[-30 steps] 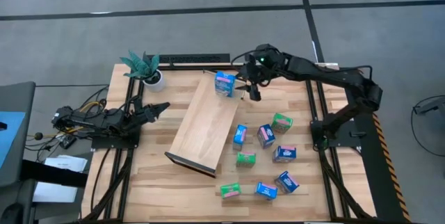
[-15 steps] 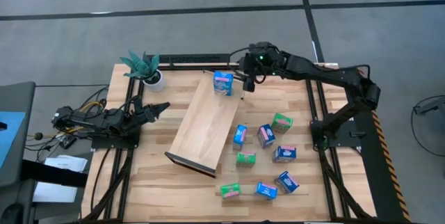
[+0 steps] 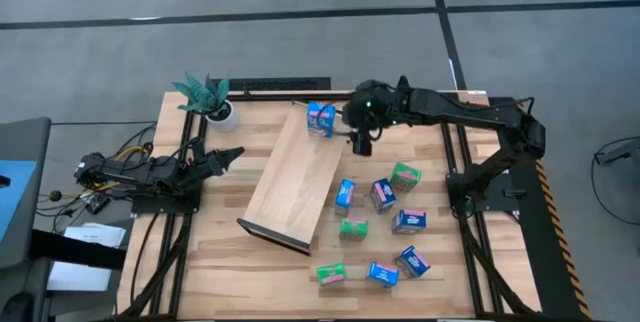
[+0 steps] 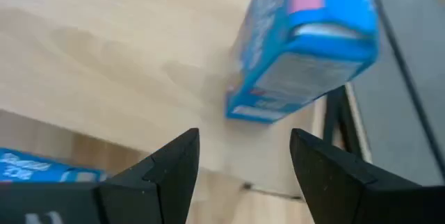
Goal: Stack cereal on shelf
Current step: Put the top light blue cereal box on the shelf
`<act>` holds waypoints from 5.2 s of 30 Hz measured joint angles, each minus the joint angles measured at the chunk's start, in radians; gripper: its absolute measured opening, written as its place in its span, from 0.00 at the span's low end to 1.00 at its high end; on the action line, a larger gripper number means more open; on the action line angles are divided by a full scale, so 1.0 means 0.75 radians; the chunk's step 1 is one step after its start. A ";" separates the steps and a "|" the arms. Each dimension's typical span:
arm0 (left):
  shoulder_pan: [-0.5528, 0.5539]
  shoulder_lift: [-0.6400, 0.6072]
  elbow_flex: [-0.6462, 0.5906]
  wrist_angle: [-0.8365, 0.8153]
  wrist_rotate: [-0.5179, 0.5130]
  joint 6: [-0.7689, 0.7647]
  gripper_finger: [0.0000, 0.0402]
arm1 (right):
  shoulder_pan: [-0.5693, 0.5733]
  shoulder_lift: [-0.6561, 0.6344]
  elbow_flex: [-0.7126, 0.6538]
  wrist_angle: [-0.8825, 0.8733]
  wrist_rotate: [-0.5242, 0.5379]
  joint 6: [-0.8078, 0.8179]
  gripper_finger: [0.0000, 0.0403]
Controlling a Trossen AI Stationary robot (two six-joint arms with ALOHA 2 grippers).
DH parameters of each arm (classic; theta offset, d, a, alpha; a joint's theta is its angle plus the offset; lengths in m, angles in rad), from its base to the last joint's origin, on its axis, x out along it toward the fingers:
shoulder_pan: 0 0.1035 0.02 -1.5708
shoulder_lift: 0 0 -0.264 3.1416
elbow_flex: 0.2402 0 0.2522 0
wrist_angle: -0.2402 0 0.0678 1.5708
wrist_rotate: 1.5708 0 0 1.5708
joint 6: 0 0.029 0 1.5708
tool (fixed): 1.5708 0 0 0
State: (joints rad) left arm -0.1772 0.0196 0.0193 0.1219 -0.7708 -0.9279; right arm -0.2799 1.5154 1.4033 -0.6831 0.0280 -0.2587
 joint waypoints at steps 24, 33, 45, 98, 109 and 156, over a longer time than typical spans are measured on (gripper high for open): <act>0.000 0.000 0.000 -0.004 -0.001 0.000 0.70 | -0.044 0.015 -0.001 0.290 0.004 -0.065 0.62; 0.000 0.000 0.000 -0.004 -0.001 -0.002 0.70 | -0.052 -0.006 -0.001 0.280 0.037 -0.071 0.62; 0.000 0.000 0.000 -0.006 -0.021 -0.002 0.70 | -0.010 0.024 -0.002 0.089 0.034 0.064 0.52; 0.000 0.000 0.000 -0.056 -0.051 -0.002 0.70 | -0.059 0.077 -0.136 0.406 0.028 0.146 0.24; 0.000 -0.001 0.000 -0.056 -0.065 -0.003 0.70 | -0.021 0.083 -0.360 0.830 0.067 0.196 0.13; 0.000 0.000 0.000 -0.075 -0.074 -0.027 0.70 | -0.054 0.228 -0.357 1.164 0.000 0.214 0.06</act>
State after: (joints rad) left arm -0.1772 0.0194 0.0193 0.0654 -0.8265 -0.9482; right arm -0.3208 1.6867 1.1356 0.1901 0.0280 -0.0980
